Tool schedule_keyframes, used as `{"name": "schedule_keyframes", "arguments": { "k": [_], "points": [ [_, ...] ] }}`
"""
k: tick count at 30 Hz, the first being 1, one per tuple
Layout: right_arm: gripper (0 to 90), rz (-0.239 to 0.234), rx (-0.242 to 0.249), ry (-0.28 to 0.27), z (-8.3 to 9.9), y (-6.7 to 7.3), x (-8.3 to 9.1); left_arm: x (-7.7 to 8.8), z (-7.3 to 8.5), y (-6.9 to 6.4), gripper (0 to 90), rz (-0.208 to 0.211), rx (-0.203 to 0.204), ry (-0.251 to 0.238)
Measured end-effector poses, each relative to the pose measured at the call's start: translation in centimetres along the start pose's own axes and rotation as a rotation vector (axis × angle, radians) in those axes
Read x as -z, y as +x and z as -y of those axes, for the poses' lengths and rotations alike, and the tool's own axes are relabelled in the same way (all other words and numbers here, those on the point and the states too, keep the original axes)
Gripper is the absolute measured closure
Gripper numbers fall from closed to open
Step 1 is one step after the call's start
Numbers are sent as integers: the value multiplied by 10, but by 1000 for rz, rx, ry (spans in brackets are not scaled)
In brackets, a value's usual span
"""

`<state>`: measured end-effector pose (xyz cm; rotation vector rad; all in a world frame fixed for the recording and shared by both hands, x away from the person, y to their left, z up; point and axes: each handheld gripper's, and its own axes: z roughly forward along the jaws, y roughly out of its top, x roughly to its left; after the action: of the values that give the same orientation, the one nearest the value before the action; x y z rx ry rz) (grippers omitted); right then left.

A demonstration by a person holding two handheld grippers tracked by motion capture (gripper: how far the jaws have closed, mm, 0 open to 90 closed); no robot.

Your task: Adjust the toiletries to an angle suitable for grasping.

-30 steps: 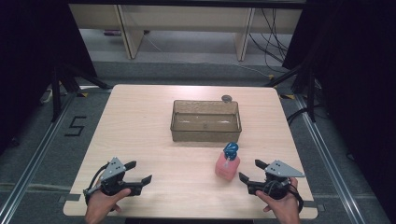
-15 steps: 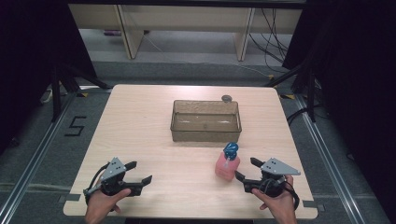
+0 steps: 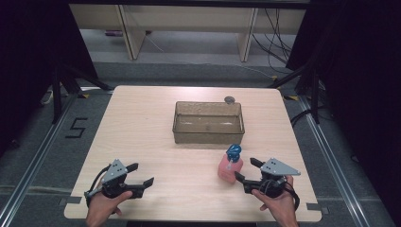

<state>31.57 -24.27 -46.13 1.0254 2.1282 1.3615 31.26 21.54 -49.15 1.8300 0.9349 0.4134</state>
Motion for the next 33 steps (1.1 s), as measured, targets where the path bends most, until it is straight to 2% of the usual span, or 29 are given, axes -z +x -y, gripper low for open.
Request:
{"name": "schedule_keyframes", "arguments": {
  "k": [1, 3, 4, 5, 9, 11, 12, 13, 14, 15, 16, 17, 19, 20, 21, 22, 24, 26, 28, 30, 31, 33],
  "points": [
    [226, -3, 15, -5, -1, -1, -1, 0, 0, 0, 159, 0, 1, 0],
    [227, -9, -1, -1, -3, 0, -1, -1, 1, 0, 158, 9, 6, -7],
    [229, -1, 28, -18, -4, -1, -2, -1, 1, 1, 159, 9, 3, -2],
    [230, -5, 12, -14, -5, -1, -3, -1, 1, 0, 159, 10, 4, -4],
    [236, -2, 7, -16, -6, -1, -5, 0, 0, 0, 159, 2, 5, -1],
    [237, -15, -11, -21, -7, 1, -8, -1, 1, 1, 158, 9, 9, -5],
    [237, -8, 26, -30, -8, -2, -10, -1, 1, 1, 158, 8, 9, -5],
    [237, -6, 1, -32, -8, 1, -11, -1, 0, 1, 158, 8, 9, -6],
    [237, -7, 31, -30, -10, -1, -11, -2, 0, 1, 159, 8, 6, -4],
    [237, -9, 27, -35, -10, 0, -12, -2, 0, 1, 159, 3, 4, 2],
    [237, -30, -8, -26, -10, 3, -12, -2, -1, 1, 158, 4, 1, 7],
    [236, -22, 20, -35, -11, 1, -13, -2, -1, 0, 159, 2, -5, 12],
    [236, -20, 30, -47, -11, 0, -15, -1, -1, 0, 158, 5, -8, 13],
    [236, -17, -6, -28, -11, 2, -15, -2, -2, -1, 158, 8, -6, 4],
    [235, -14, 20, -42, -12, 0, -16, -3, -2, -1, 158, 15, -4, -5],
    [235, -28, -4, -36, -12, 1, -17, -3, -2, 0, 159, 13, -6, 0],
    [235, -25, 22, -49, -13, -1, -21, -3, -2, -1, 159, 11, -4, 7],
    [236, -25, 2, -46, -14, 1, -23, -3, -2, -1, 158, 11, -5, 9],
    [240, -36, 11, -38, -16, 2, -25, -2, -3, -1, 158, 8, -7, 12],
    [247, -30, 33, -57, -17, 1, -29, -3, -3, -2, 158, 12, -9, 14],
    [250, -40, 3, -34, -17, 3, -29, -4, -3, -2, 158, 18, -9, 11],
    [256, -39, 30, -51, -17, 1, -32, -4, -3, -2, 159, 19, -14, 20]
  ]
}}
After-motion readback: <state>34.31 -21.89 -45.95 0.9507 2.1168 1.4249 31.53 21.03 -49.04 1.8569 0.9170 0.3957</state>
